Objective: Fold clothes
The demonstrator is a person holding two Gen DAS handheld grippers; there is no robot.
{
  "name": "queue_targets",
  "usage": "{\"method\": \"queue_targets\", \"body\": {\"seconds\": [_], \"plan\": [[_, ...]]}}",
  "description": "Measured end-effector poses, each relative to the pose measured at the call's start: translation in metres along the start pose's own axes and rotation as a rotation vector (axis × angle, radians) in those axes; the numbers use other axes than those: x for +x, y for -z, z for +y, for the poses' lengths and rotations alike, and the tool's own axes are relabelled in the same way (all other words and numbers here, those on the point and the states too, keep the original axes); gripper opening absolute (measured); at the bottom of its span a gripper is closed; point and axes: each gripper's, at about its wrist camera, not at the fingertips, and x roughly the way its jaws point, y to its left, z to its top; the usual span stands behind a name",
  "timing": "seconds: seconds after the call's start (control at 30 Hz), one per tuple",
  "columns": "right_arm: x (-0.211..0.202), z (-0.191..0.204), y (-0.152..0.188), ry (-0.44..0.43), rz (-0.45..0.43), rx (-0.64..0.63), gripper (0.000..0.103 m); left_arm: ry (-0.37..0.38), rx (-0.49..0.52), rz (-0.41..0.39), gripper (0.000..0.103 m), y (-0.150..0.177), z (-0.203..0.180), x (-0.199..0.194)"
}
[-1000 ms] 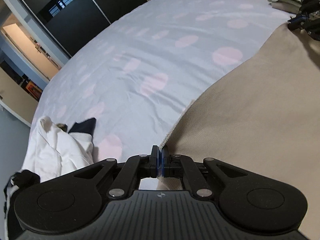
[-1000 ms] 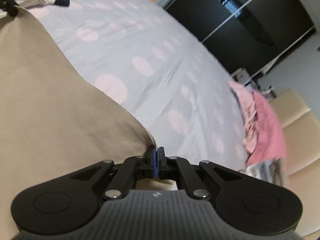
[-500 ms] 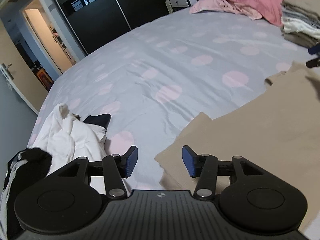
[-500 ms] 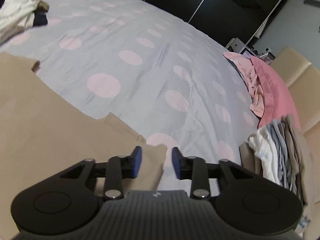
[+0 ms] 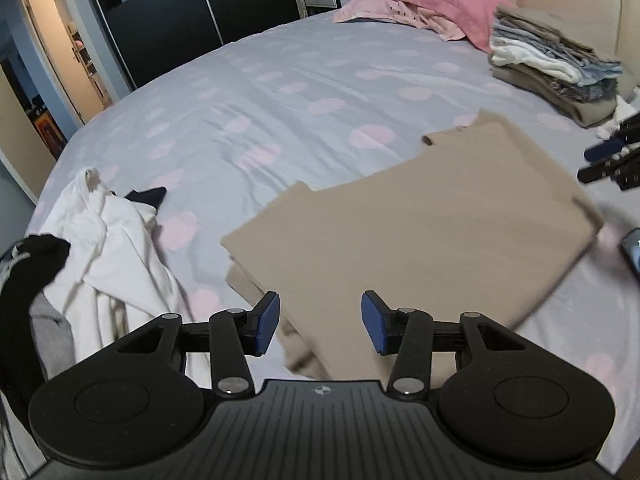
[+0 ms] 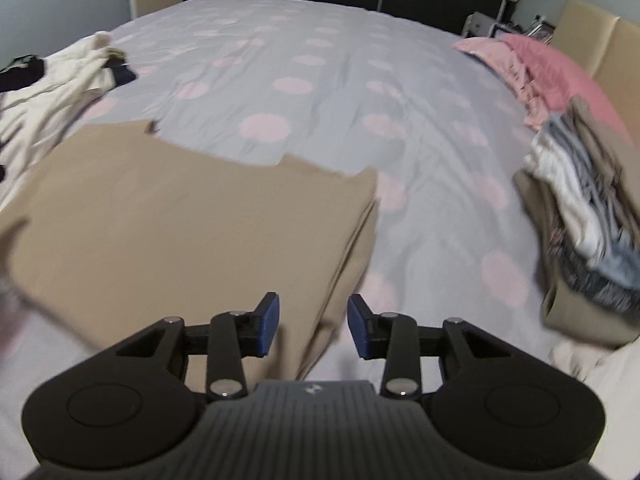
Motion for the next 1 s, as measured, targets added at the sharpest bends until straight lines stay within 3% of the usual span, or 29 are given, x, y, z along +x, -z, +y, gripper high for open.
{"method": "queue_targets", "body": {"seconds": [0.2, 0.37, 0.43, 0.53, 0.7, 0.77, 0.8, 1.0], "plan": [[0.005, 0.009, 0.023, -0.066, 0.027, 0.061, 0.04, 0.031, -0.103, 0.041, 0.037, 0.024, -0.014, 0.007], [0.019, 0.015, 0.04, -0.078, 0.073, 0.093, 0.04, -0.013, -0.149, 0.132, 0.036, 0.047, -0.014, 0.036], [0.028, 0.014, 0.044, -0.063, 0.101, 0.092, 0.04, -0.024, -0.168, 0.169, 0.038, 0.057, -0.01, 0.046], [0.037, 0.006, 0.049, -0.064, 0.133, 0.125, 0.041, -0.021, -0.233, 0.18, 0.048, 0.065, 0.0, 0.049], [0.027, -0.01, 0.047, -0.111, 0.107, 0.236, 0.043, 0.045, -0.389, 0.113, 0.048, 0.063, 0.021, 0.026], [0.02, -0.018, 0.046, -0.139, 0.085, 0.3, 0.061, 0.096, -0.483, 0.08, 0.053, 0.065, 0.031, 0.018], [0.018, -0.022, 0.046, -0.154, 0.08, 0.337, 0.063, 0.121, -0.53, 0.063, 0.056, 0.066, 0.036, 0.015], [0.034, -0.039, 0.051, -0.234, 0.165, 0.553, 0.063, 0.178, -0.667, 0.164, 0.056, 0.076, 0.044, 0.04]]}}
